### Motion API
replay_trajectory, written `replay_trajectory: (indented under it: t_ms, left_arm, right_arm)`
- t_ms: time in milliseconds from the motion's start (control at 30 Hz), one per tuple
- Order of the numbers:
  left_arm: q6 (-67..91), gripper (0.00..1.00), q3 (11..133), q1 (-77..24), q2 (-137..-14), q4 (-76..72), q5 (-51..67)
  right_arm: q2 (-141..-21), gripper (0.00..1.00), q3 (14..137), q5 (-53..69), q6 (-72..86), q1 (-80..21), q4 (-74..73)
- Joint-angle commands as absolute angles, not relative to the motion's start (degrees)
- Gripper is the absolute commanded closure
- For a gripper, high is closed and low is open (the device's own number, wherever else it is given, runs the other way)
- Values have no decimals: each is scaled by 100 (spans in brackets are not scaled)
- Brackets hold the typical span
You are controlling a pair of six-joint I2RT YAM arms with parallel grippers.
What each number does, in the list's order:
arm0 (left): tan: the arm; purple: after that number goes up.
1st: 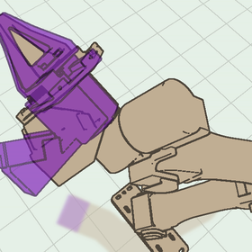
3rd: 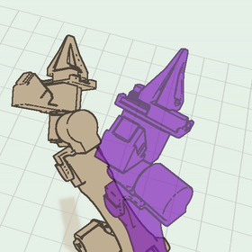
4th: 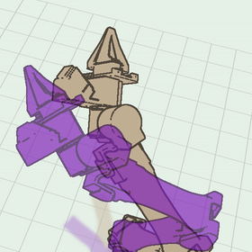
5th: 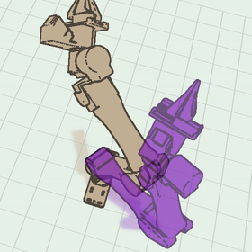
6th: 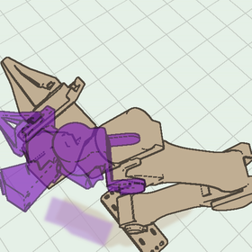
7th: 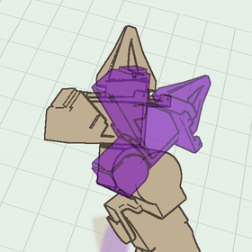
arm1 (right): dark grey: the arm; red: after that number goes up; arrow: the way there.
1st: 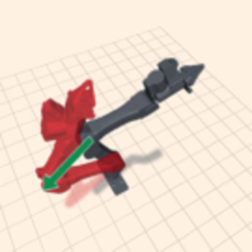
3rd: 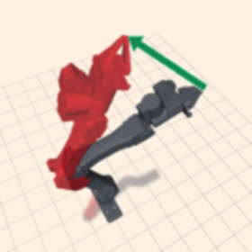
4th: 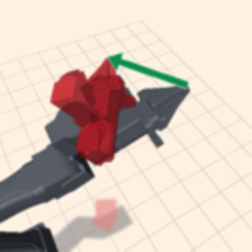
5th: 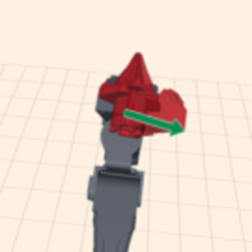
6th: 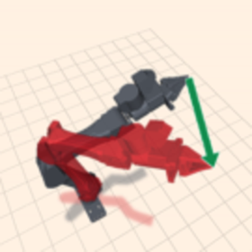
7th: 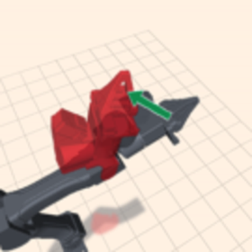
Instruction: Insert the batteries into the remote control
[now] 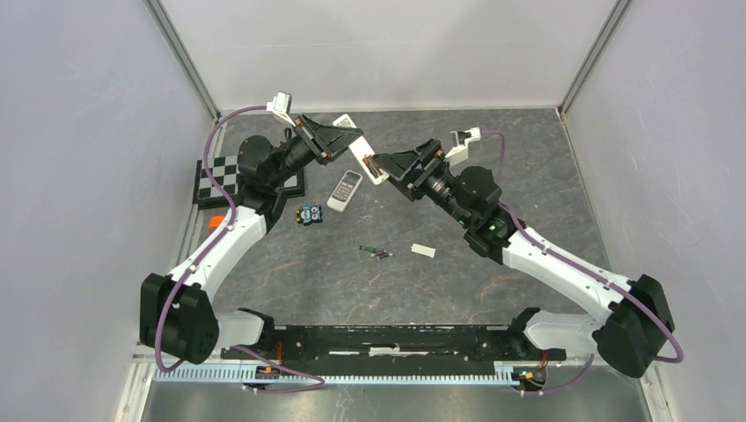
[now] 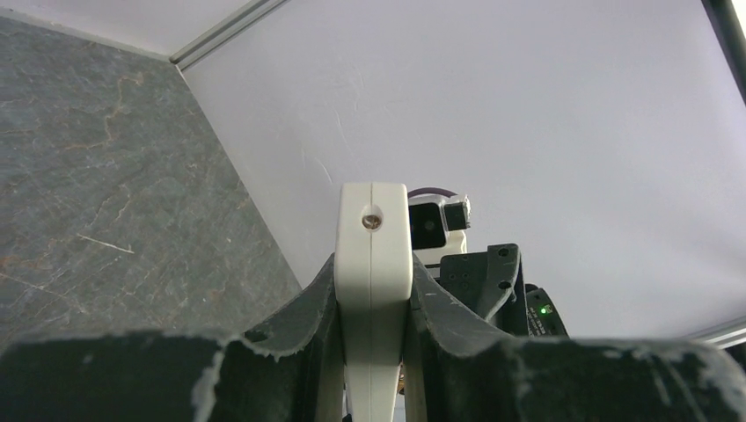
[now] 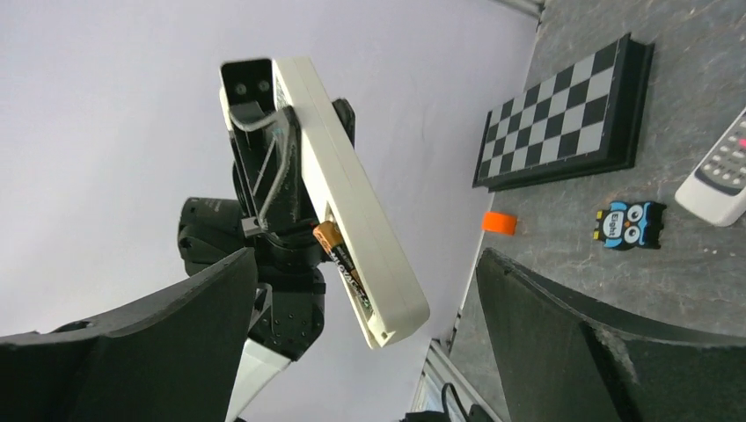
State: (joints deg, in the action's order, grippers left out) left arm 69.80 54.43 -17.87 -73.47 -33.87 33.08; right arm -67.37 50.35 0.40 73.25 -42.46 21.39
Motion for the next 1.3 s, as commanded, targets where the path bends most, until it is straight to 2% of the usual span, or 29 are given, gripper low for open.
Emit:
replay_trajectory:
  t_ms: [0,333,500,667,967,1267]
  left_arm:
    - [6549,98,5607,-1811,-7082,-3360,3234]
    - [6366,98,5432,-1806,-6869,-3196,3243]
    - [6334,98,5388,-1811,-6874,-3324,3330]
    - [6207,98,5336,-1806,-6834,-3432,3352]
    - [6091,98,5258,-1816,-6762,-3445,3386]
    - [6494,98,5273,-1813,-6662,-3395,3244]
  right_arm:
    - [-7025,2,5338,284,7379,-4419,2842]
    - [-7425,2,5332,439,7628,-4421,3755]
    - [-7548,13,5437,525,7671,-4430,3837]
    - [-7652,29,5530,581,7675,-4430,3939]
    - [-7928,42,5638,954,7962,-4429,4029]
    - [-7942,65,5478,1128,8002,-4432,4230]
